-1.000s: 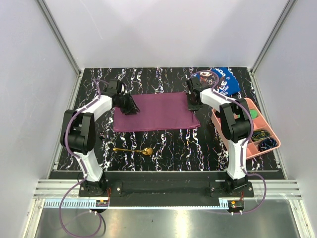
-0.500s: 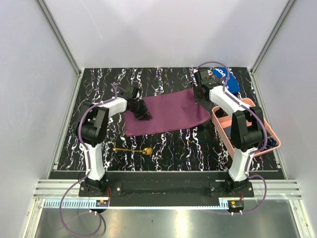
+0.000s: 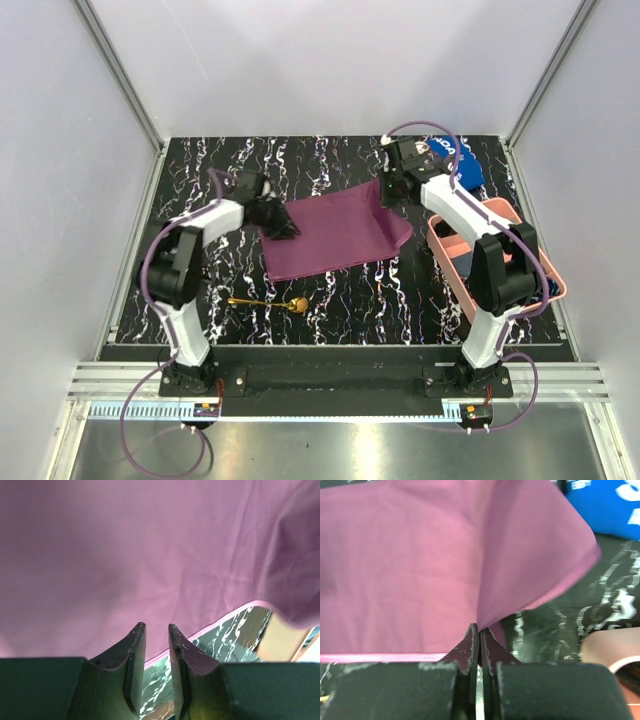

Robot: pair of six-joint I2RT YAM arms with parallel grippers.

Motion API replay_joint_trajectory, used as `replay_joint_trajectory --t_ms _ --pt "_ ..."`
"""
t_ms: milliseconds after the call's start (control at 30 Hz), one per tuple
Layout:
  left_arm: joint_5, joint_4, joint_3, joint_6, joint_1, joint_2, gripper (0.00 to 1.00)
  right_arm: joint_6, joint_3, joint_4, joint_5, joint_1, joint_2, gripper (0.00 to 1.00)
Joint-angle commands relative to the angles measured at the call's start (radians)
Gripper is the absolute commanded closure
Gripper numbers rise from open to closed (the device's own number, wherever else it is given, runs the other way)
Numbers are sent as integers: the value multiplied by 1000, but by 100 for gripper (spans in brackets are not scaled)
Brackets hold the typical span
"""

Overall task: Fold the napkin into a case and place the utensils inside
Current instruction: Fold the rectangle-folded napkin at the center of the board.

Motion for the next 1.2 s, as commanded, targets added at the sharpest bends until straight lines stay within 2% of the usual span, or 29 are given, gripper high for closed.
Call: replay_joint_trajectory --t_ms 0,167,433,667,1167 --pt "-13 -6 -107 54 124 -96 72 35 64 -3 -32 55 -4 100" --pt "-24 -6 -142 83 146 -52 73 49 122 -5 -65 106 24 100" --pt "-44 12 -158 80 140 -41 74 92 301 -9 -147 255 219 100" --pt "-50 17 -165 83 140 -40 75 158 430 -14 -222 315 346 100" --pt "-56 32 -179 79 137 -52 75 391 409 93 -311 329 411 100"
